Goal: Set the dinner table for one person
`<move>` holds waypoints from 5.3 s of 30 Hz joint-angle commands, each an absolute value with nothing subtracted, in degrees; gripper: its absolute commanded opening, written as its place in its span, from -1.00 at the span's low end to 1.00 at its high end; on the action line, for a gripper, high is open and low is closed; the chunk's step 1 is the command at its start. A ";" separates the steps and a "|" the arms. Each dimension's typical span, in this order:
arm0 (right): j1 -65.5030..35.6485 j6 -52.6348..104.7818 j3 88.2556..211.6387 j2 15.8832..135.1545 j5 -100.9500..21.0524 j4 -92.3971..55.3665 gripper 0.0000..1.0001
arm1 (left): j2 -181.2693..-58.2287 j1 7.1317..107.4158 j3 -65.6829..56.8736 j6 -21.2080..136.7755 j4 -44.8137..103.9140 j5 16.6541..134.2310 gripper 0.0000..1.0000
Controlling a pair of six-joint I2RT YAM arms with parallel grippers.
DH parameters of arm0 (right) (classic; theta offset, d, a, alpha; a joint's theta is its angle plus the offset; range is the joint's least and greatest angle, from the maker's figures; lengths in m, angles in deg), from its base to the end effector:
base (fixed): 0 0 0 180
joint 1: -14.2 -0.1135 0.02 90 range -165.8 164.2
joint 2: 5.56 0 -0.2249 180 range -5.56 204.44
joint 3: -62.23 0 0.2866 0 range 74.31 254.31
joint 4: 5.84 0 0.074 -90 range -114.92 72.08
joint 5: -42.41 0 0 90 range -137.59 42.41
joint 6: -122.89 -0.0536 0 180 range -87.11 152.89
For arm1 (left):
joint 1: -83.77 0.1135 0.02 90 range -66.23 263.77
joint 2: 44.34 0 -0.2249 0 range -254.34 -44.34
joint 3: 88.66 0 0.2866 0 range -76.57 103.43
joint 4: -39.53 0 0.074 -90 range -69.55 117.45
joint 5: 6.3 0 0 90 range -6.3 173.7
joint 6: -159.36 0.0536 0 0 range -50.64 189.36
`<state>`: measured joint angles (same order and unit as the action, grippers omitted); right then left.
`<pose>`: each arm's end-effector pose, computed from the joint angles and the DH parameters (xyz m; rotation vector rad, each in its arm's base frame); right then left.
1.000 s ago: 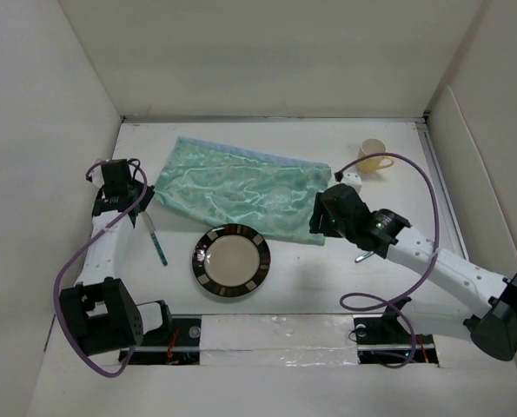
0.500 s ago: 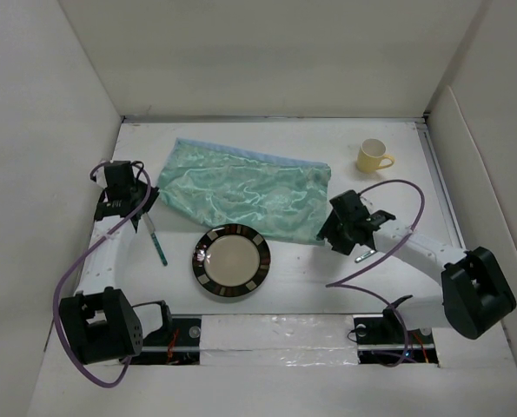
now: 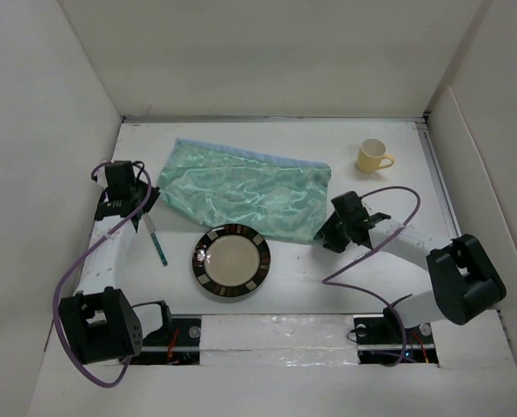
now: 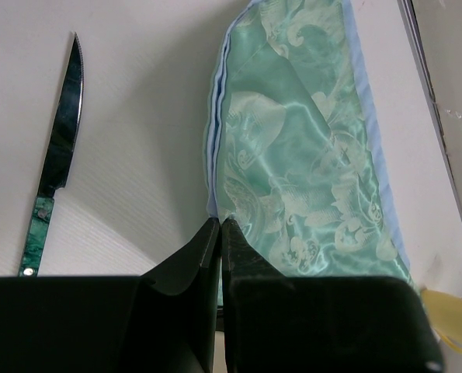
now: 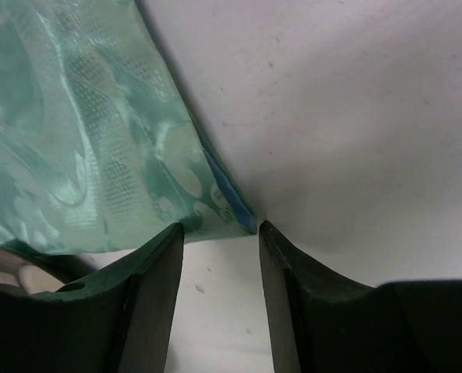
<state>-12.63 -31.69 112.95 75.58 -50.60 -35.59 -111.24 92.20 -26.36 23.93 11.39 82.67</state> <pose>0.2654 0.1311 0.0800 0.8925 2.5519 0.4658 0.3214 0.0467 0.2284 -0.9726 1.9380 -0.3941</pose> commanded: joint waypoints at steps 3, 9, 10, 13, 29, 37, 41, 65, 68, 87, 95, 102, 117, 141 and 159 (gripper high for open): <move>-11.73 -33.03 111.75 78.72 -51.19 -33.39 -0.17 | -110.26 92.12 -25.60 24.89 11.98 83.09 -1.00; -10.59 -32.33 113.42 76.88 -55.05 -34.97 -0.72 | -110.00 92.12 -25.16 24.89 11.80 83.18 -1.00; -10.59 -31.80 113.69 76.01 -55.32 -34.62 -0.79 | -109.91 92.12 -24.72 24.89 11.80 83.18 -1.00; -9.18 -28.29 116.23 73.72 -56.29 -34.61 -1.00 | -110.00 92.64 -23.84 24.89 12.68 83.09 -1.00; -0.14 -2.98 166.66 61.23 -57.80 -49.73 -1.00 | -112.81 92.03 13.41 22.34 12.60 73.78 -1.00; 6.02 -0.16 182.15 65.71 -52.25 -53.60 -1.00 | -112.54 92.03 17.03 19.80 13.11 72.72 -1.00; 9.53 -0.24 185.14 72.30 -48.13 -52.73 -1.00 | -114.39 92.03 15.19 17.78 15.84 71.58 -1.00; 13.06 -4.38 175.00 85.95 -28.87 -35.26 -1.00 | -121.87 94.94 0.02 17.50 35.26 61.03 -1.00; 13.06 -2.27 156.53 81.81 -31.32 -29.79 -1.00 | -118.09 94.94 -17.20 19.96 41.49 60.59 -1.00; 13.06 -3.05 124.25 81.11 -35.98 -32.68 -1.00 | -122.05 94.94 -47.92 28.40 46.81 61.63 -1.00; 14.90 -2.45 118.36 78.82 -36.25 -34.71 -1.00 | -120.46 94.94 -48.45 30.34 36.51 66.65 -1.00; 16.13 -1.92 115.28 76.00 -35.03 -33.75 -0.99 | -120.63 94.94 -50.38 29.55 32.99 69.46 -1.00; 15.08 -0.33 113.86 72.84 -36.25 -36.90 -0.75 | -116.77 94.94 -48.63 30.34 25.53 71.84 -0.80; -15.75 -6.48 120.82 62.72 -27.02 -25.59 -1.00 | -105.69 87.29 -21.47 33.69 25.14 52.78 -1.00; -32.29 -18.17 114.65 88.12 -29.04 -3.25 0.15 | -105.35 63.38 -13.10 45.72 19.45 68.50 -0.35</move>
<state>-30.90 -15.65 115.09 86.07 -28.32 -9.82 -108.39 63.26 -9.46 44.28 20.70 67.91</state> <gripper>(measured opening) 0.593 0.327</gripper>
